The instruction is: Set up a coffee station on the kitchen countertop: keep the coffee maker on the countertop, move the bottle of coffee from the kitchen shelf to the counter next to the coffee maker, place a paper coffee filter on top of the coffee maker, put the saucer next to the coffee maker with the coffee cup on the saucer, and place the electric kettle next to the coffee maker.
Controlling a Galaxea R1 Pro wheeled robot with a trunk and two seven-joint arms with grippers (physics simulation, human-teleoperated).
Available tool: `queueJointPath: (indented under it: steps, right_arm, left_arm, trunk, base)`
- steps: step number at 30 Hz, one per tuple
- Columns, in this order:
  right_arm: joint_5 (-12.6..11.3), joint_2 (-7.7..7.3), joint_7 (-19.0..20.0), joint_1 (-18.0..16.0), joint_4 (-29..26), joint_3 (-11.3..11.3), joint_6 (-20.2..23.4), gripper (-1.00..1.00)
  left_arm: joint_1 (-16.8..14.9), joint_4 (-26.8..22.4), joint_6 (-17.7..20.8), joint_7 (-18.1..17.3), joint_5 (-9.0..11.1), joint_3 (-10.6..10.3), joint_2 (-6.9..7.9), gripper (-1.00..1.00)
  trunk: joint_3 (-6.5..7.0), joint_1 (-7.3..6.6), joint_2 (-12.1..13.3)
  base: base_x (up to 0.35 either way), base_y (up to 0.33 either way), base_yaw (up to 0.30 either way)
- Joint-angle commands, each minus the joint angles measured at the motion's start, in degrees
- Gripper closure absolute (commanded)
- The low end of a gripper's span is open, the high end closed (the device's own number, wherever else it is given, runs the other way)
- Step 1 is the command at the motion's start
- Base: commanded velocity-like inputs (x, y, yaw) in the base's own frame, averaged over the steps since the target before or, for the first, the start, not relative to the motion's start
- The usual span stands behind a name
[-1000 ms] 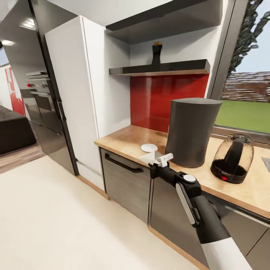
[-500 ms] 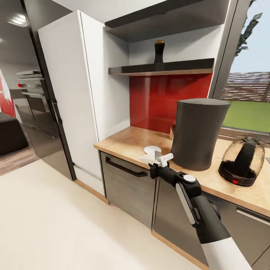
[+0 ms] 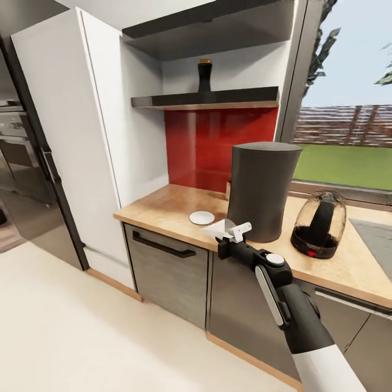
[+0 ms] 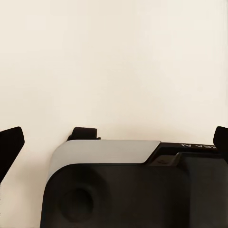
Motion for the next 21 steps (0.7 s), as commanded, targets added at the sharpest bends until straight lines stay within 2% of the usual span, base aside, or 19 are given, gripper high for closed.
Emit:
queueJointPath:
  steps: [1, 15, 21]
  right_arm:
    - [-0.22, 0.03, 0.15, -0.04, -0.04, -0.04, 0.38, 1.00]
    - [-0.22, 0.04, 0.18, -0.04, -0.04, -0.04, 0.38, 1.00]
    - [-0.22, 0.02, 0.18, -0.04, -0.04, -0.04, 0.38, 1.00]
  left_arm:
    - [0.03, -0.10, -0.06, -0.04, 0.02, 0.29, -0.05, -1.00]
    - [0.03, -0.10, -0.06, -0.04, 0.02, 0.29, -0.03, -1.00]
    - [0.03, -0.10, -0.10, -0.04, 0.02, 0.29, -0.04, -1.00]
  trunk:
    - [-0.05, 0.00, -0.03]
    - [-0.05, 0.00, -0.03]
    - [-0.05, 0.00, -0.03]
  base:
    - [0.006, 0.031, -0.212]
    - [0.087, 0.240, -0.034]
    - [0.031, 0.068, -0.177]
